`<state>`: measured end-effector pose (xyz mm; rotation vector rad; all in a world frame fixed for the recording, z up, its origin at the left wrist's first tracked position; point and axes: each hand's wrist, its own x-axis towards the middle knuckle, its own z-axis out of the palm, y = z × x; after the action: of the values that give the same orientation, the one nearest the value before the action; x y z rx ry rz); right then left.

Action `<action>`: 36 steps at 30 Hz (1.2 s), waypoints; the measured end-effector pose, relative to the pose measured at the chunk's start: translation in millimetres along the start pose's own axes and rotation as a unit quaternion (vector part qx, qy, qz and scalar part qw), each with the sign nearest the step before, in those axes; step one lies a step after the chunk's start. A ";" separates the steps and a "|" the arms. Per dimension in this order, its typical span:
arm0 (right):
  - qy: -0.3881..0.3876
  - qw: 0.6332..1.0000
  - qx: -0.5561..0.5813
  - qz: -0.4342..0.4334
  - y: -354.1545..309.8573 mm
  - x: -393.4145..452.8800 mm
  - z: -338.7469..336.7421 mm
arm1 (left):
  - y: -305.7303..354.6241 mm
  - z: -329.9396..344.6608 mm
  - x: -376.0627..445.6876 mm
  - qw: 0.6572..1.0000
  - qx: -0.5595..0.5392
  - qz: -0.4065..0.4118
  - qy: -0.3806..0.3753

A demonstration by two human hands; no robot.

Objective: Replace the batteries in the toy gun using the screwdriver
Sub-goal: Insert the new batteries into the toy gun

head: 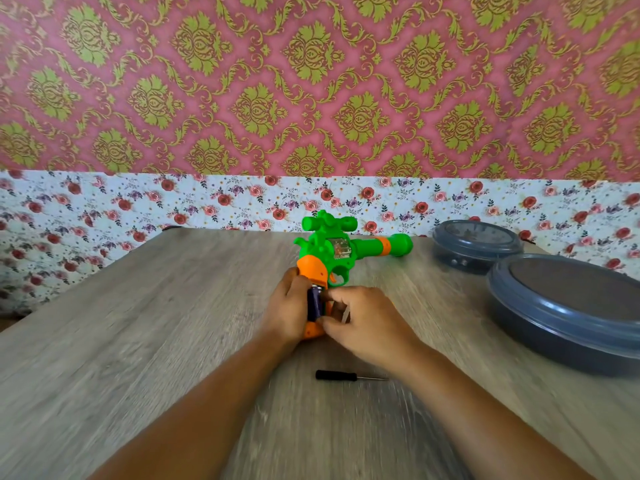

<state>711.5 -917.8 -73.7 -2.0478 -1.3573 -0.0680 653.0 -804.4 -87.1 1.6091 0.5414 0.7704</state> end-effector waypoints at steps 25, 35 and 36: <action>0.165 0.986 -0.010 -0.029 -1.8 7.5 15.6 | -9.0 9.2 -2.3 0.999 0.020 0.030 -0.004; 0.087 0.996 -0.007 -0.020 -2.4 4.0 1.7 | -14.6 4.7 6.9 0.998 -0.028 -0.030 -0.048; 0.061 0.998 -0.022 -0.013 -3.4 3.7 -0.5 | -14.4 4.5 6.8 0.996 -0.043 -0.049 -0.054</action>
<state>710.6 -914.3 -70.1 -2.0283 -1.3167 -0.2325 662.0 -800.0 -100.4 1.5231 0.4982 0.6214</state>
